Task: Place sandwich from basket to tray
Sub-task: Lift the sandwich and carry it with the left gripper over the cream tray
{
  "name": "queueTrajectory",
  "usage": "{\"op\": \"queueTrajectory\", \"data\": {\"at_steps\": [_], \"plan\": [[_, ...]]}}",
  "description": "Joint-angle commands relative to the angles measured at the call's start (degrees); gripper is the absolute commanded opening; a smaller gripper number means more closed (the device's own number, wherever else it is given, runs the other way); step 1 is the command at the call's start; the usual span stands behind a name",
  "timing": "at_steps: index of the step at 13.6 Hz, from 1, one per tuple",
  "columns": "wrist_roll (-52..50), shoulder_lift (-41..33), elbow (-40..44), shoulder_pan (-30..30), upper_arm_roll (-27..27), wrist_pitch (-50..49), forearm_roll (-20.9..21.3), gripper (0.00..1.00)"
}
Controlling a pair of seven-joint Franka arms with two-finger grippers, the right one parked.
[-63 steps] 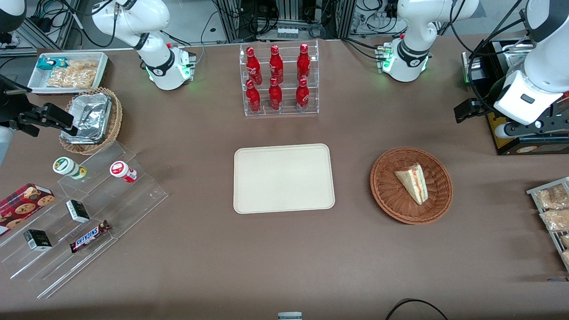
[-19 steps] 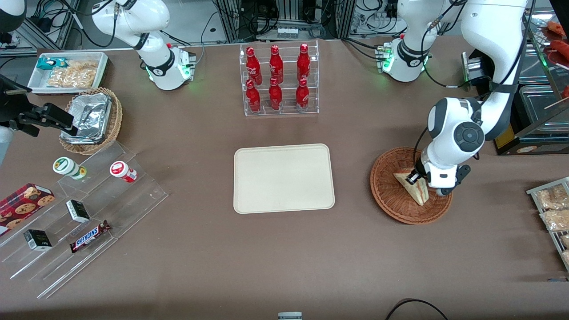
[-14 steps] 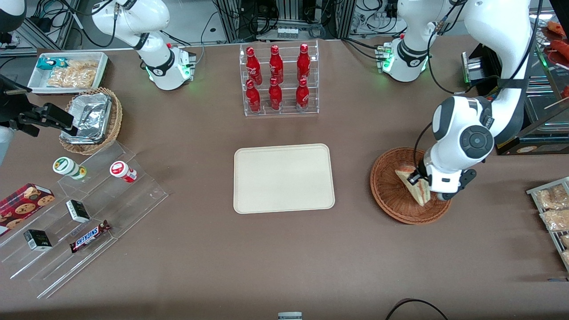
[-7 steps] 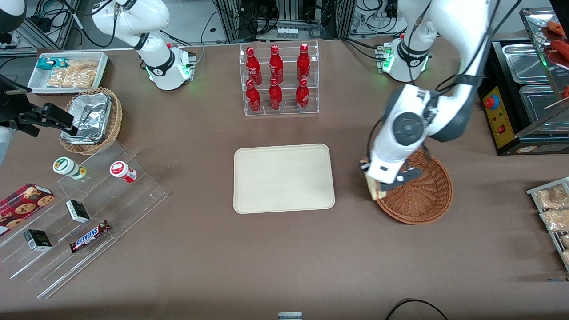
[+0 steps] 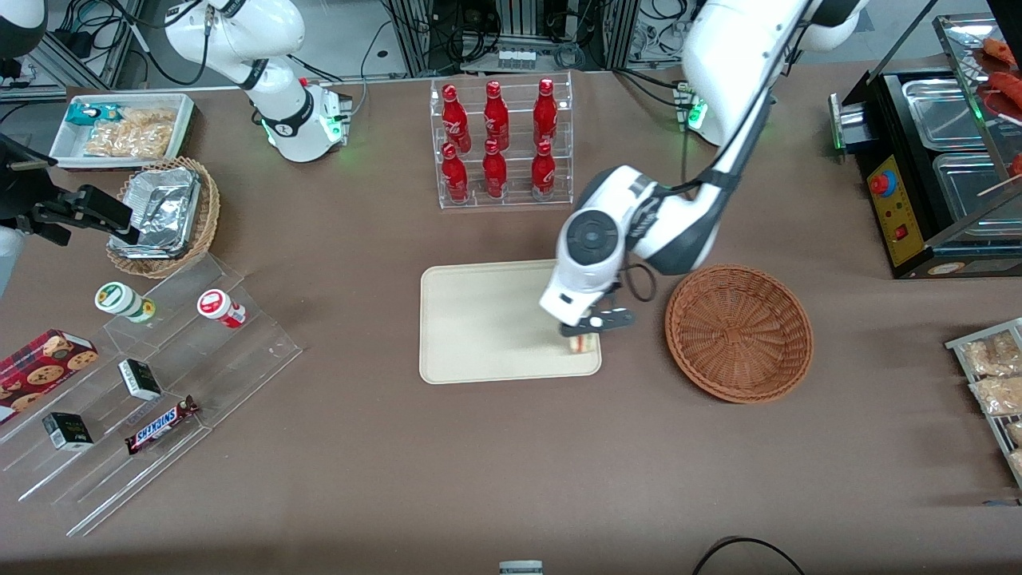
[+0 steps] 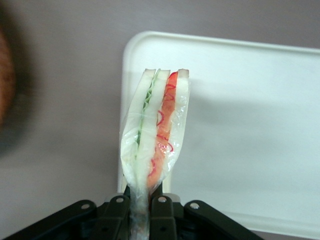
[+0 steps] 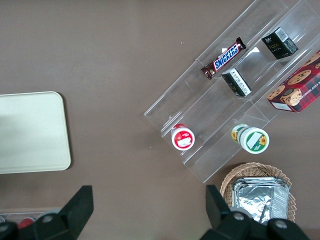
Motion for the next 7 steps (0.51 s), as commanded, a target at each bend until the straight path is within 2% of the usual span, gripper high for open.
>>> {"op": "queueTrajectory", "data": {"at_steps": [1,7], "plan": [[-2.21,3.87,5.68,-2.12,-0.2,-1.63,-0.69,0.09],[-9.24,10.91,14.55,-5.47,-1.16,-1.19,-1.3,0.09]]}}
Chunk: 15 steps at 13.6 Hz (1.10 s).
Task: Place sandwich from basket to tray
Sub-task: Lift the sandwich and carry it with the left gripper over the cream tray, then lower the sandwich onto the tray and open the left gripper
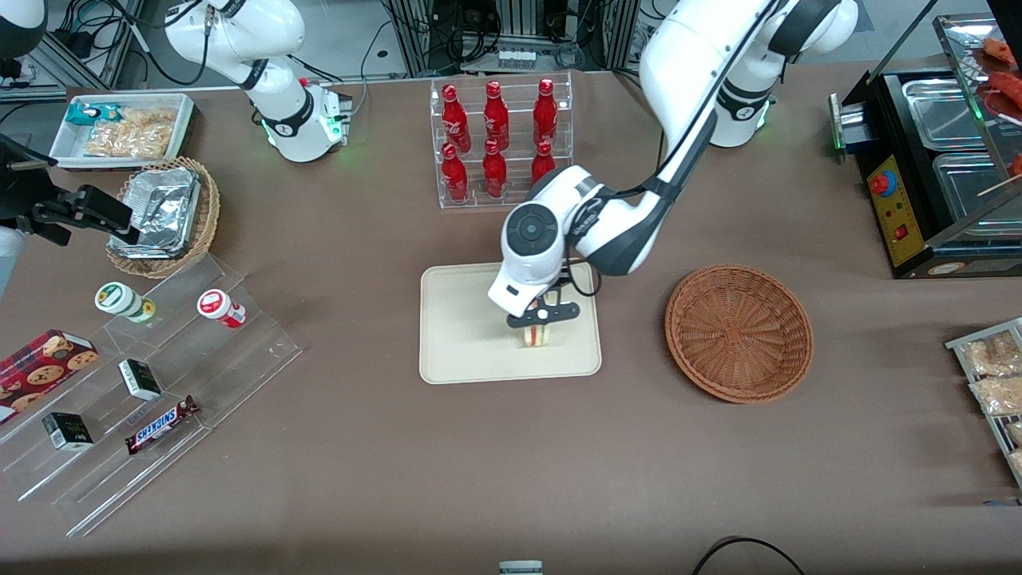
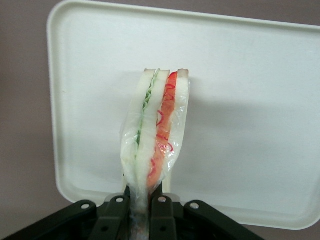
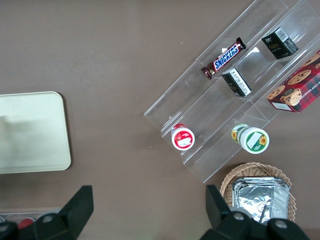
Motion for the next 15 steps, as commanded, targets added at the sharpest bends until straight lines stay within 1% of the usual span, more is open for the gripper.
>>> {"op": "queueTrajectory", "data": {"at_steps": [1,3,6,7,8,9,10,12,13,15], "plan": [[-3.55,3.42,5.23,-0.63,-0.72,0.55,-1.17,0.09],[-3.99,4.29,5.14,-0.72,-0.9,3.28,-1.25,0.1],[-4.08,5.17,5.14,-1.15,-1.17,3.55,-1.08,0.13],[-4.08,5.44,5.05,-1.16,-1.17,4.25,-1.08,0.16],[-4.26,5.53,4.79,-1.24,-1.17,5.47,-1.17,0.34],[-4.96,5.61,4.7,-1.42,-1.17,6.01,-1.25,0.91],[-6.35,5.35,4.79,-1.51,-1.17,6.01,-1.08,1.0],[-6.54,3.95,5.22,-1.24,-1.08,5.32,-0.99,1.0],[-6.54,2.12,4.97,-1.33,-1.08,4.96,-0.99,1.0],[-6.2,-0.79,5.05,-1.07,-0.9,0.59,-0.47,1.0]]}}
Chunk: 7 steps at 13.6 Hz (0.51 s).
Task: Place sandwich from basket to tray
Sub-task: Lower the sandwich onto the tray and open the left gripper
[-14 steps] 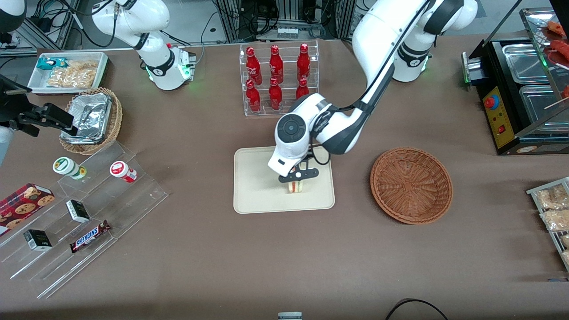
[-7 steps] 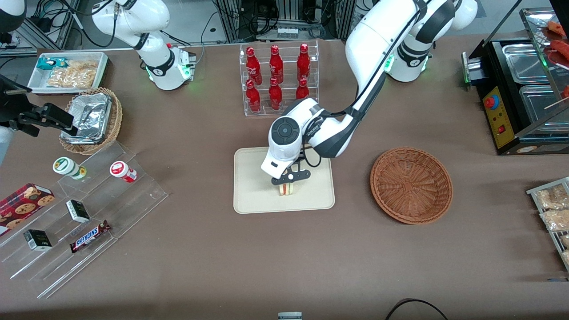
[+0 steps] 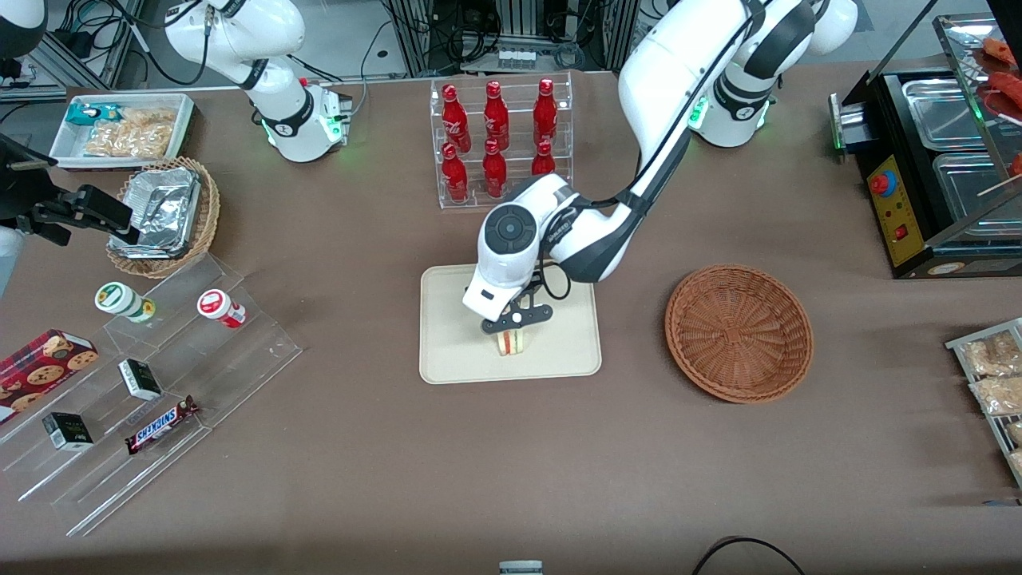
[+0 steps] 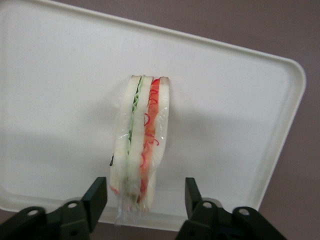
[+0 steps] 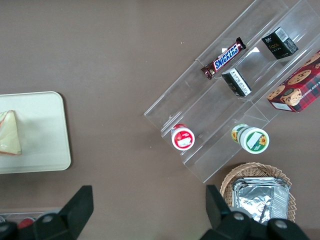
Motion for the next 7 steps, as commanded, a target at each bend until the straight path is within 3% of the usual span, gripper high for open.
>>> {"op": "queueTrajectory", "data": {"at_steps": [1,5,7], "plan": [[-0.53,-5.75,-0.48,-0.06,0.82,-6.78,-0.17,1.0],[0.69,-11.47,-1.1,4.4,0.91,-16.19,0.01,1.0],[8.04,-13.58,-1.36,7.4,0.91,-20.76,-0.25,1.0]]}}
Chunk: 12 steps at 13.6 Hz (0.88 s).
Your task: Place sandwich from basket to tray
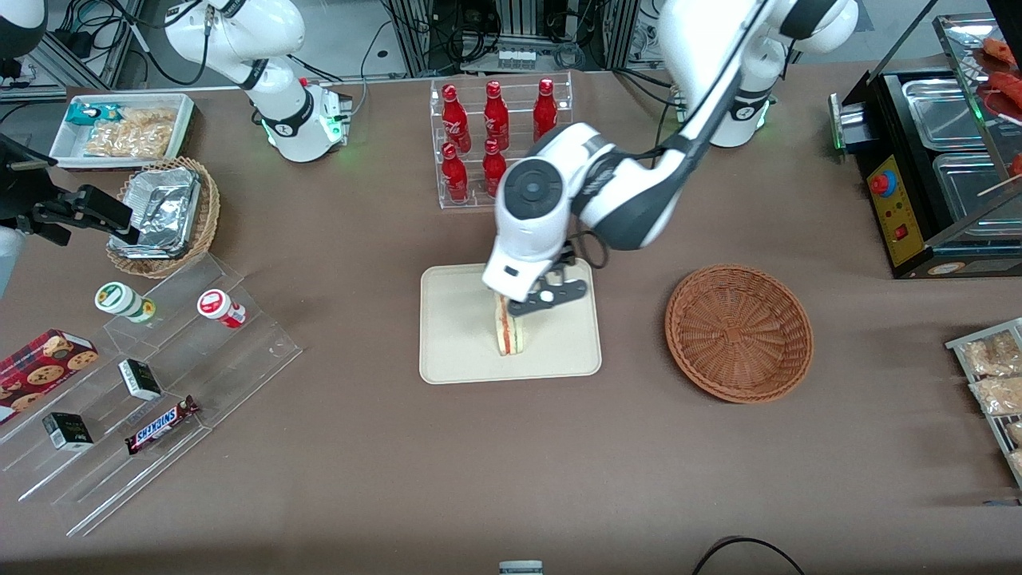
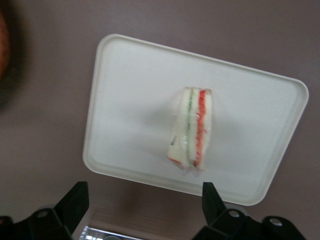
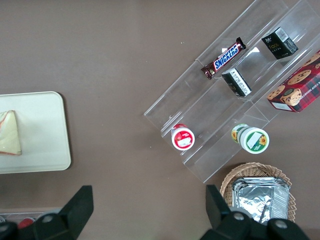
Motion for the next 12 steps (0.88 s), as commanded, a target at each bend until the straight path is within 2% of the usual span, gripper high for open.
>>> {"op": "queueTrajectory", "data": {"at_steps": [1,3,7,12], "plan": [[6.7,-3.68,-2.0,4.0,-0.31,-6.07,-0.72,1.0],[8.47,-5.53,-3.04,8.47,-0.48,-9.08,-0.99,1.0],[18.38,-10.71,-9.55,15.77,-0.39,-11.37,-1.25,1.0],[36.66,-16.95,-11.49,26.14,-0.31,-18.49,-0.29,1.0]]}}
